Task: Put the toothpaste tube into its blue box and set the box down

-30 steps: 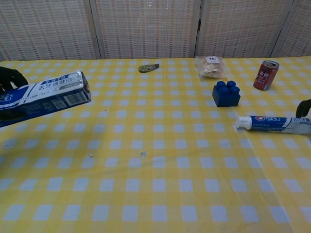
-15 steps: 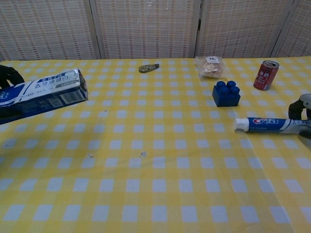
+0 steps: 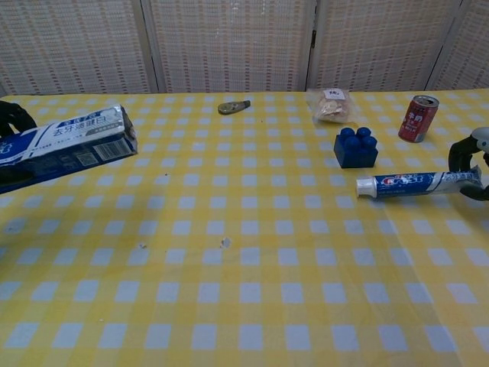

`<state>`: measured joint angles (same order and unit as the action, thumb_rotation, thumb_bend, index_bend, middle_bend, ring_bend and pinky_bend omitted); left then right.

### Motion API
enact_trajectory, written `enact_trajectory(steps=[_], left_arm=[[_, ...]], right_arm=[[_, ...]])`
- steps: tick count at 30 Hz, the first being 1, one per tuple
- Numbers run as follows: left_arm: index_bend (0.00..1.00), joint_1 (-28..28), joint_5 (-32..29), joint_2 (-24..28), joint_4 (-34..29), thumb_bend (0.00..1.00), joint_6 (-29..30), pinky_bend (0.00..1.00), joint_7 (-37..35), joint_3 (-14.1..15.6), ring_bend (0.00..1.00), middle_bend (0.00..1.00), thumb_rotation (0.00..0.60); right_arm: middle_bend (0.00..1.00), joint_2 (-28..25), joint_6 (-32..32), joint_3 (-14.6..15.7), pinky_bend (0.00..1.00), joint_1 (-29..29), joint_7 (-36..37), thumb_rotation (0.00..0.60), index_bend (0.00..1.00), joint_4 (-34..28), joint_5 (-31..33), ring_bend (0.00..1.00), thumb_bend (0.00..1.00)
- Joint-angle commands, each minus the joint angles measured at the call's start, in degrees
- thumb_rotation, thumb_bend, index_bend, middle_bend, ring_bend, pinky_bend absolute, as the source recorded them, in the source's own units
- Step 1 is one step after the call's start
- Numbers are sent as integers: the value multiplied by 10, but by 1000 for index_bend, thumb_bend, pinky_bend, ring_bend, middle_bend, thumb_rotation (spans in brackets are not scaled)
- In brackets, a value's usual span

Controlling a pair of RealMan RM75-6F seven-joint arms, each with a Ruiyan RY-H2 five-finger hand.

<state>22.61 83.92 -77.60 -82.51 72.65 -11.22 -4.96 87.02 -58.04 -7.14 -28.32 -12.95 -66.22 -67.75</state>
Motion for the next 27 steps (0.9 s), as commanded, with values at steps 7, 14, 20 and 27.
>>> enact_trajectory(steps=[7,14,20,27], left_arm=[[529,-4,0,2,-19,367,9,580,27,-1,505,637,600],[527,-7,-4,2,-30,367,15,580,36,-5,506,637,600],[524,-11,0,3,-38,368,19,580,36,-2,504,637,600],[524,-13,8,5,-58,367,24,580,41,1,504,637,600]], right_arm=[[597,-67,-53,-1,1000,14,173,600,662,-68,-99,765,383],[598,-127,-31,-7,1000,7,287,600,662,-151,-121,765,382],[598,-165,-39,-19,1000,4,324,600,661,-212,-133,765,383],[598,-211,-51,-39,1000,2,349,600,662,-287,-136,765,383]])
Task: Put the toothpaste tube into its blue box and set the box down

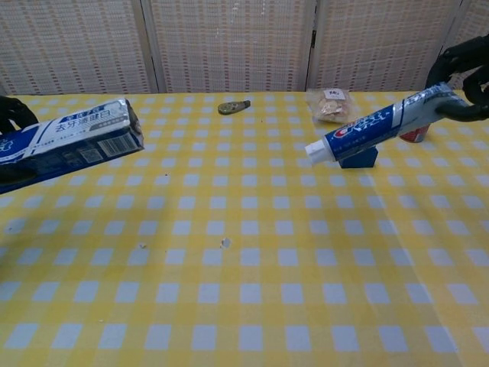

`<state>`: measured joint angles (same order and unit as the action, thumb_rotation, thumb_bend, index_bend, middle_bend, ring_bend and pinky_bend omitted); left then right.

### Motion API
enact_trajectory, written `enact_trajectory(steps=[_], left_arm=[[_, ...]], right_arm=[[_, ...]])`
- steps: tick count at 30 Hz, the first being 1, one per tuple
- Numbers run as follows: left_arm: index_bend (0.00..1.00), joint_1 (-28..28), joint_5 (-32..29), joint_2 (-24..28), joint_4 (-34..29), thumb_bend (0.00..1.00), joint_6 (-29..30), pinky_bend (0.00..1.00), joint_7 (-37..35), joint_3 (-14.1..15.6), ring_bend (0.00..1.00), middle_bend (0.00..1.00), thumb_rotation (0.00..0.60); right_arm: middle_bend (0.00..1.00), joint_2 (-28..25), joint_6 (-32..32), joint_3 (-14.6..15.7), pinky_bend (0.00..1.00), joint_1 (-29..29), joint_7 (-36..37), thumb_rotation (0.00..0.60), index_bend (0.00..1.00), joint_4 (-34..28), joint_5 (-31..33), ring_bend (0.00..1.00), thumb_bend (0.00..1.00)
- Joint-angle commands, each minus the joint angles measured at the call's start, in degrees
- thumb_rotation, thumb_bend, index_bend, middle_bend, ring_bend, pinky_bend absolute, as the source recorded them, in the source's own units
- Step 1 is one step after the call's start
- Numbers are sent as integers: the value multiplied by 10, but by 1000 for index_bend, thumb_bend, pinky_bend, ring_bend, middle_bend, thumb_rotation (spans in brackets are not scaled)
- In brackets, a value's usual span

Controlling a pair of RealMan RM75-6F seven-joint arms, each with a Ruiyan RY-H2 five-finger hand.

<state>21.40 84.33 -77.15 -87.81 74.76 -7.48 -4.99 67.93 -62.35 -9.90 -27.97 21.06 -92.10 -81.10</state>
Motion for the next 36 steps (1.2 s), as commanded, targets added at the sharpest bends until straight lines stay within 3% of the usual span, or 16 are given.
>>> enact_trajectory(steps=[1,8,14,24,36], left_arm=[[524,-2,5,1,-9,368,4,580,6,3,504,637,600],[524,1,15,-5,-27,368,-4,580,27,11,504,637,600],[524,13,10,-5,-62,368,-24,580,51,8,505,637,600],[526,31,-19,-8,-100,368,-52,580,23,-13,506,637,600],[526,37,-6,-10,-117,368,-53,580,24,-9,505,637,600]], right_arm=[[598,-26,-13,-16,1000,-1,9,600,661,-40,-1,765,383],[598,-21,-36,-34,1000,-3,-28,600,662,-87,15,765,383],[598,1,-27,-44,1000,-17,-10,600,661,-107,26,765,383],[598,34,-22,-39,1000,-27,6,600,661,-109,21,765,382],[598,55,-19,-39,1000,-34,14,600,662,-97,26,763,383]])
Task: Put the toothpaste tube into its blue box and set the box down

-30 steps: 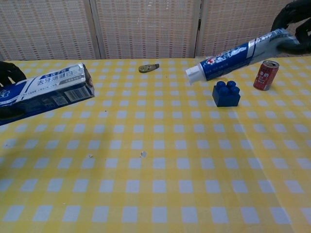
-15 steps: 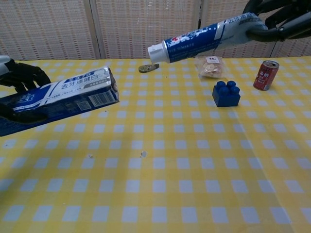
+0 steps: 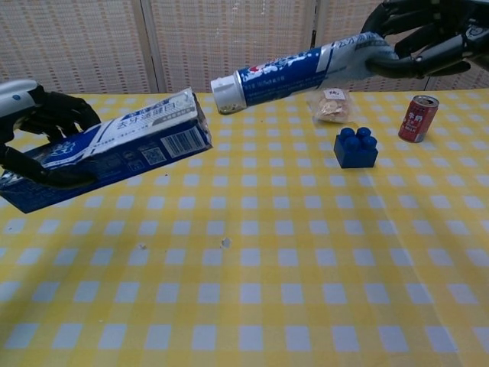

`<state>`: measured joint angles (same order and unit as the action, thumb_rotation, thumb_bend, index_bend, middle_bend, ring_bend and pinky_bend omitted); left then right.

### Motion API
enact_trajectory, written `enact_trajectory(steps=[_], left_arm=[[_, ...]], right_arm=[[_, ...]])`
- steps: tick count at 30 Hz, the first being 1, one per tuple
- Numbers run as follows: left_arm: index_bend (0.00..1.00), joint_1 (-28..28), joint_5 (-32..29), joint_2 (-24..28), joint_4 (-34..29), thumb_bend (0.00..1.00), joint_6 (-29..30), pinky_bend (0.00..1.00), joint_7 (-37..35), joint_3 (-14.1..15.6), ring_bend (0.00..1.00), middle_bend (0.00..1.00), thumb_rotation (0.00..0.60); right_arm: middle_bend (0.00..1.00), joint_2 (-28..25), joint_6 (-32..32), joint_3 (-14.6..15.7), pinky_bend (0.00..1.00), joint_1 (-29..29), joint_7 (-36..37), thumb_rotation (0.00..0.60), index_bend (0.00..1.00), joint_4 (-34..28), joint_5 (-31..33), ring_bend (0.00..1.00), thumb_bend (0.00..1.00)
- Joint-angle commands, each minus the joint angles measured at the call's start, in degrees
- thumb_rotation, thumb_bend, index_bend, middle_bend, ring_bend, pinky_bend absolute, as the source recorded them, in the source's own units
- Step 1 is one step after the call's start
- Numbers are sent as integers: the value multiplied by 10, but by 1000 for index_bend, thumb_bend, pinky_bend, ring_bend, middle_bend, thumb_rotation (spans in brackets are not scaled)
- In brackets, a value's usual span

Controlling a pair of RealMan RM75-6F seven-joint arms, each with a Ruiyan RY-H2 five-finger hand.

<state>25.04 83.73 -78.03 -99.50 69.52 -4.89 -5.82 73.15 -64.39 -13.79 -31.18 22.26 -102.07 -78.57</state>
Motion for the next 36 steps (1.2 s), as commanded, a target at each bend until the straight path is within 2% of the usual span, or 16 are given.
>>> enact_trajectory(steps=[1,11,27,36], left_arm=[[526,2,-3,-3,0,368,-2,580,-3,-2,505,637,600],[526,13,-21,-11,-1,368,-18,580,-13,-10,506,637,600],[526,16,-9,-7,-5,368,-16,580,-21,-4,507,637,600],[526,21,-15,-14,-3,368,-22,580,-10,-3,507,637,600]], right_arm=[[598,5,4,0,1000,-3,4,600,662,5,2,763,383],[598,25,18,2,1000,-13,8,600,662,18,8,765,382],[598,48,29,3,1000,-22,-1,600,662,30,18,764,382],[598,63,39,-4,1000,-37,-18,600,661,16,24,764,383]])
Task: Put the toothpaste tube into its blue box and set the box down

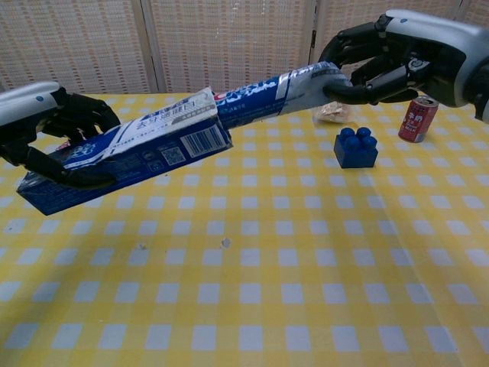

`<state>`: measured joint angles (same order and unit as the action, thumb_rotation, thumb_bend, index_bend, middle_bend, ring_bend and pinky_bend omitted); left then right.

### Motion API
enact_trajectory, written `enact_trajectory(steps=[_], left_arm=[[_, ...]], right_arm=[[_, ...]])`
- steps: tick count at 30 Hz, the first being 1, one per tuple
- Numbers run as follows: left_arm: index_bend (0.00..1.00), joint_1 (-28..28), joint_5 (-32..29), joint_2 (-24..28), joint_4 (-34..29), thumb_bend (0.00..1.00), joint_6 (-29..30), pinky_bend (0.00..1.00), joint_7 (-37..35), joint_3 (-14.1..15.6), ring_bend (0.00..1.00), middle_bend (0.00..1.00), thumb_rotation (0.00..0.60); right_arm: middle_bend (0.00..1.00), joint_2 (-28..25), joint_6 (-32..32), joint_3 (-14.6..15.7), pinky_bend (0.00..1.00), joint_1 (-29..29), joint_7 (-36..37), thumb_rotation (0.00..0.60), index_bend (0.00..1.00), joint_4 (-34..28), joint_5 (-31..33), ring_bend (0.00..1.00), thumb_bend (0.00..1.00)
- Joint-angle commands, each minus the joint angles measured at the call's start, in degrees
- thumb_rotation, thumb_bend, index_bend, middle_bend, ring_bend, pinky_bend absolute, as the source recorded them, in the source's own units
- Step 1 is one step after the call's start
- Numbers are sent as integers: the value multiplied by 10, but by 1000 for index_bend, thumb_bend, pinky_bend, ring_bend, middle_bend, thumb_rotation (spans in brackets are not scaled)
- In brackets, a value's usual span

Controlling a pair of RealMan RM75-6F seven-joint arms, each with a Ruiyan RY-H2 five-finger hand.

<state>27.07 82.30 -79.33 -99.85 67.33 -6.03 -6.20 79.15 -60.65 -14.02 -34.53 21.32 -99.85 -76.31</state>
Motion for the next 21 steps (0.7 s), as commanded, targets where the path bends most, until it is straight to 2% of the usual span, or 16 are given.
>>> enact_trajectory(steps=[1,13,21], left_arm=[[526,0,-2,-2,2,368,-1,580,2,1,507,637,600],[526,3,1,-12,-4,368,4,580,10,1,507,637,600],[526,0,12,-13,-16,368,11,580,18,8,507,637,600]], right_arm=[[598,4,2,-3,1000,-6,-16,600,661,-12,2,764,383],[598,17,-1,-2,1000,-21,-122,600,661,-72,29,760,383],[598,35,2,0,1000,-25,-142,600,661,-78,52,756,382]])
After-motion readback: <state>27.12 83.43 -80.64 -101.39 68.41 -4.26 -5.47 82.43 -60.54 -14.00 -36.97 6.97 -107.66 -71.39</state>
